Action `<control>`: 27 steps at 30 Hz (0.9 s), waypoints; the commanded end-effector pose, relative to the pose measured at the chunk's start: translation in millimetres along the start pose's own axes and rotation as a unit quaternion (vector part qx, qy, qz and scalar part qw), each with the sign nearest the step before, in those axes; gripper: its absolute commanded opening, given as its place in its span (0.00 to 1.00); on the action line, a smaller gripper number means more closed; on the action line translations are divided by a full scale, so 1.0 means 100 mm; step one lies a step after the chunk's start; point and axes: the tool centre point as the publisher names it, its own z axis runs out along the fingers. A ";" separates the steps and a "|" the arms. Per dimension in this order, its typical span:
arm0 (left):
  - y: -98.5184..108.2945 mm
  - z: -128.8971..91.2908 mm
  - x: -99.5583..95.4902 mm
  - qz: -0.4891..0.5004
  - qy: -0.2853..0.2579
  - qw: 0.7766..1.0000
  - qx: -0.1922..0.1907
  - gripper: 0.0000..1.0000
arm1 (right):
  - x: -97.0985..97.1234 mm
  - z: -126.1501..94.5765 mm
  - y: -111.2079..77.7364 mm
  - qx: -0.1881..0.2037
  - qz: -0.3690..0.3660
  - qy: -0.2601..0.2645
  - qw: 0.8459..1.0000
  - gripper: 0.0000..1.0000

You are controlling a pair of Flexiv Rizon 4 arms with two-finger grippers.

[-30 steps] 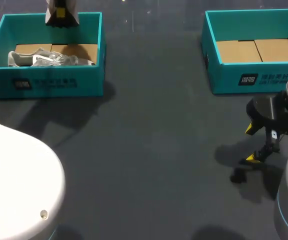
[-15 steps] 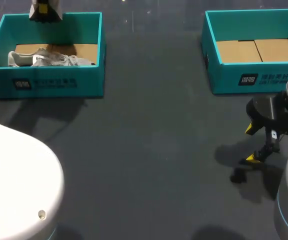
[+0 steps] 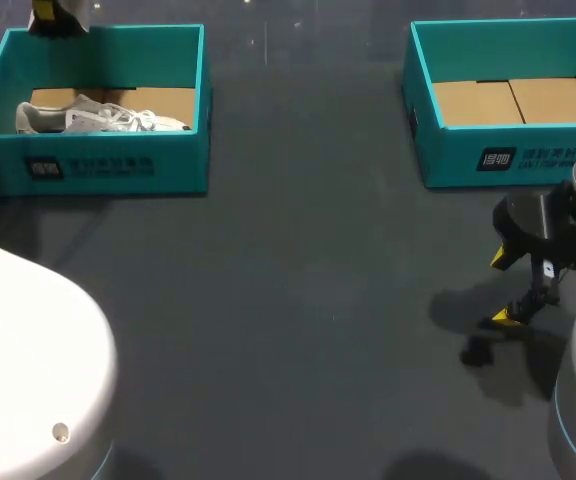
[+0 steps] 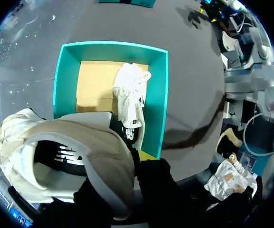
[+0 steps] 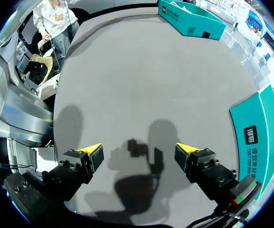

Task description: Take the shoe out of the shoebox, open the shoe tongue, remove and reinsert the insole, then place the shoe into the shoebox

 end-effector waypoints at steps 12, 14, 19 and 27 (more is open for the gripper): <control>0.31 0.06 -0.02 0.192 -0.013 0.981 -0.035 0.00 | 0.02 0.00 0.00 0.000 0.000 -0.002 1.000 1.00; 0.31 0.06 -0.02 0.192 -0.013 0.981 -0.035 0.00 | 0.02 0.00 0.00 0.000 0.000 -0.002 1.000 1.00; 0.35 0.06 -0.07 0.244 -0.020 0.969 -0.038 0.00 | 0.02 0.00 0.00 0.000 0.000 -0.002 1.000 1.00; 0.60 0.16 -0.14 0.526 -0.068 0.840 -0.119 0.00 | 0.02 0.00 0.00 0.000 0.000 -0.002 1.000 1.00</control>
